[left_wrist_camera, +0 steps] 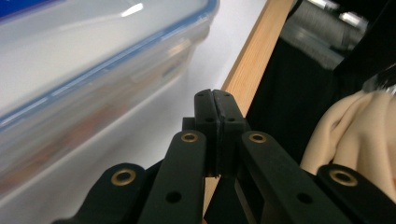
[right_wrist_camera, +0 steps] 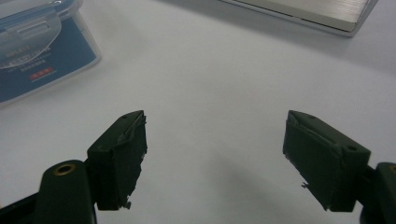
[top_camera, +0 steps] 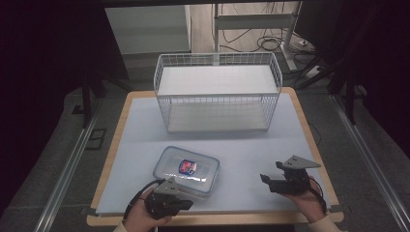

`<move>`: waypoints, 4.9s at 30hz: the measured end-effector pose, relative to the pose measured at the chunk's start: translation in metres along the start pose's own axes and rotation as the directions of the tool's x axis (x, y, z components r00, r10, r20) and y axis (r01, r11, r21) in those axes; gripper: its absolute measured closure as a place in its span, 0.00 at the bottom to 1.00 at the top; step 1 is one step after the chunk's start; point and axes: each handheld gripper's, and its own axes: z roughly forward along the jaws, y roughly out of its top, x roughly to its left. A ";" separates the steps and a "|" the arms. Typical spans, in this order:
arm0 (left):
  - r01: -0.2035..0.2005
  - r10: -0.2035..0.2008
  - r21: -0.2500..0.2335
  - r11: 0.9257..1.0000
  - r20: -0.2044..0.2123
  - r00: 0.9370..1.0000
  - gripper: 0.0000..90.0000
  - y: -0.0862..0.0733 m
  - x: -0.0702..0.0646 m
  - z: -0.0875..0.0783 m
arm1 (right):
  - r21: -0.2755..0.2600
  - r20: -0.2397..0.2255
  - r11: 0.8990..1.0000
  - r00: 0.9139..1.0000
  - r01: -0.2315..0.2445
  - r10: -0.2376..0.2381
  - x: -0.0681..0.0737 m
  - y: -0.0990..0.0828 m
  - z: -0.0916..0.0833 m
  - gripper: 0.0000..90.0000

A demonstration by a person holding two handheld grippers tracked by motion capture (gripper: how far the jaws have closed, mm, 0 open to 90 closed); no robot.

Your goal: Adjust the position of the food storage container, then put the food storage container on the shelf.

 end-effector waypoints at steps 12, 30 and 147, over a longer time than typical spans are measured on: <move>-0.037 0.041 0.060 0.998 -0.075 0.996 1.00 0.012 0.000 0.024 | 0.007 -0.002 1.000 1.000 0.000 0.000 0.001 0.000 0.002 0.24; -0.005 0.008 0.037 0.999 -0.080 0.997 1.00 0.040 0.006 0.043 | 0.006 0.011 1.000 1.000 0.002 -0.002 -0.001 0.000 0.002 0.22; 0.423 -0.488 -0.340 0.840 -0.130 0.863 0.35 -0.008 0.099 -0.041 | 0.020 -0.024 1.000 0.999 -0.023 0.023 0.000 0.002 0.006 0.15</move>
